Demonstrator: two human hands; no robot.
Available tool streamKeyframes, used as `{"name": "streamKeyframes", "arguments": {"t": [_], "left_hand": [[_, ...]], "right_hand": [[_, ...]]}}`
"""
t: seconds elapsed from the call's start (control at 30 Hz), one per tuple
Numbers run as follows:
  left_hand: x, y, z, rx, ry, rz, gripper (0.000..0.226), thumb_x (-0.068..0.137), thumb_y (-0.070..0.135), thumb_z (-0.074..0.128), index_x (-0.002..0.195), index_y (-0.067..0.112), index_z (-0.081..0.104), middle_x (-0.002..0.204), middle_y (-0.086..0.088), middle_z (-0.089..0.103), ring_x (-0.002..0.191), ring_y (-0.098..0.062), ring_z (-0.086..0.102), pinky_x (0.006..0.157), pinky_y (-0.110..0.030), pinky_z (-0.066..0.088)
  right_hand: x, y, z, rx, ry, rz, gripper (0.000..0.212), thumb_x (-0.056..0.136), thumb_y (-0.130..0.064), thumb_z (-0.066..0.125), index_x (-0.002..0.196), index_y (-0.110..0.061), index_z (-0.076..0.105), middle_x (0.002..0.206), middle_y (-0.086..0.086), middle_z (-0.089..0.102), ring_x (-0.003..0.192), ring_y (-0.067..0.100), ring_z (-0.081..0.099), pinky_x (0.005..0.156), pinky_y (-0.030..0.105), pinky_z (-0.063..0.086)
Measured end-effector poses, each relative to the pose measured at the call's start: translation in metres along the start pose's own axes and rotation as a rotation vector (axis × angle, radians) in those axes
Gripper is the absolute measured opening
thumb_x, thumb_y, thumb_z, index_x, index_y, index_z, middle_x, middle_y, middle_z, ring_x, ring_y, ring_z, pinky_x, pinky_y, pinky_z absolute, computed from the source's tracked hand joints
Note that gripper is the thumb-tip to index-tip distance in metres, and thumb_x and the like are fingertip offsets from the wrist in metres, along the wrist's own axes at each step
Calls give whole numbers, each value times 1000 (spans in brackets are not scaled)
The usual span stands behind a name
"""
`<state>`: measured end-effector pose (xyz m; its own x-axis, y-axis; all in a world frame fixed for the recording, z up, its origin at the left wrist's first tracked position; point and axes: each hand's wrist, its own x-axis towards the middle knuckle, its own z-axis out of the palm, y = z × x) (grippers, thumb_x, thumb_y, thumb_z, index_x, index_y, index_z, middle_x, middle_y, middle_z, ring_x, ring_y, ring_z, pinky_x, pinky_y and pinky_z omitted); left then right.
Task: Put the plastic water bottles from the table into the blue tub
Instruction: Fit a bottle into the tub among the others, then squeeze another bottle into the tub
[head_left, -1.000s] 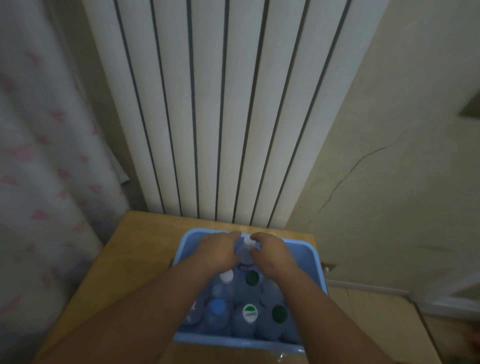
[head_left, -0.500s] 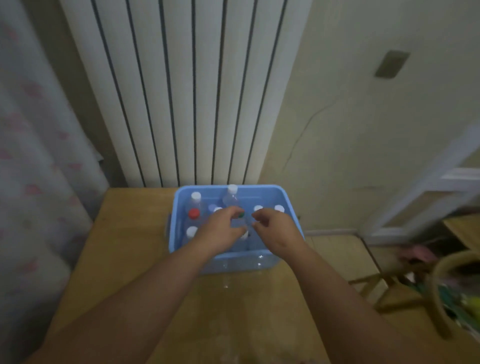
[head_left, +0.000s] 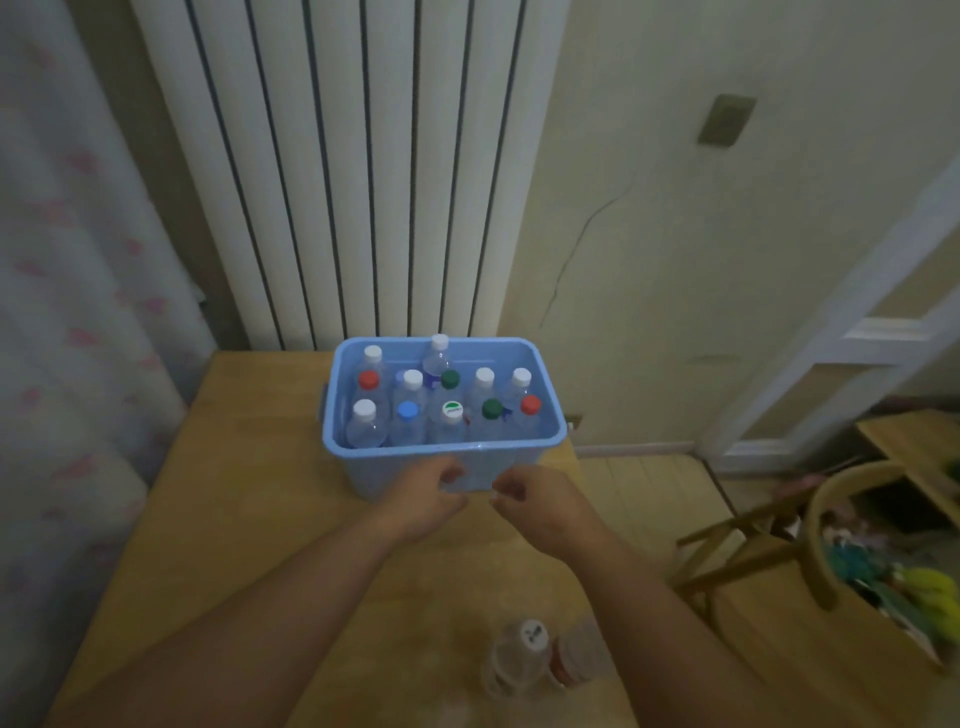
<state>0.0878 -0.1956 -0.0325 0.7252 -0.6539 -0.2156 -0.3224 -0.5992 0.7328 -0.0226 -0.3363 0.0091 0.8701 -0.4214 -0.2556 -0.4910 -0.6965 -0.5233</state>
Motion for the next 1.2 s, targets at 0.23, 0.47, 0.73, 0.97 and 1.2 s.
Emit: {"name": "streamKeyframes", "arguments": {"t": [0.23, 0.47, 0.73, 0.97, 1.2], "left_hand": [[-38, 0, 41, 0, -30, -119, 35, 89, 25, 61, 124, 27, 61, 128, 3, 63, 109, -11, 60, 93, -30, 51], [-67, -3, 73, 64, -91, -137, 37, 90, 25, 60, 127, 29, 59, 127, 5, 61, 106, -11, 59, 90, -28, 50], [-83, -7, 100, 118, -138, -130, 42, 89, 16, 57, 129, 28, 58, 128, 4, 62, 113, -13, 58, 94, -29, 48], [-89, -14, 107, 140, -203, -133, 52, 88, 4, 52, 135, 27, 56, 133, 3, 60, 121, -15, 55, 99, -28, 45], [-83, -16, 104, 45, -191, -134, 59, 86, 6, 59, 138, 33, 51, 129, 3, 60, 102, -13, 61, 85, -28, 51]], "right_hand": [[-26, 22, 2, -12, -101, -98, 33, 87, -36, 61, 115, -20, 66, 114, -1, 67, 101, 14, 61, 84, 26, 48], [-51, 38, 8, -71, -181, -146, 37, 86, -42, 61, 116, -22, 65, 116, -2, 67, 104, 15, 61, 88, 29, 50], [-70, 50, 14, -90, -298, -147, 46, 76, -47, 71, 117, -25, 64, 115, -5, 65, 102, 13, 60, 84, 26, 48], [-74, 52, 28, -264, -339, -196, 45, 74, -27, 72, 118, -27, 64, 116, 1, 66, 106, 21, 61, 86, 32, 50], [-62, 51, 29, -215, -263, -126, 37, 84, -25, 65, 120, -29, 62, 124, 3, 61, 110, 22, 59, 87, 31, 49]]}}
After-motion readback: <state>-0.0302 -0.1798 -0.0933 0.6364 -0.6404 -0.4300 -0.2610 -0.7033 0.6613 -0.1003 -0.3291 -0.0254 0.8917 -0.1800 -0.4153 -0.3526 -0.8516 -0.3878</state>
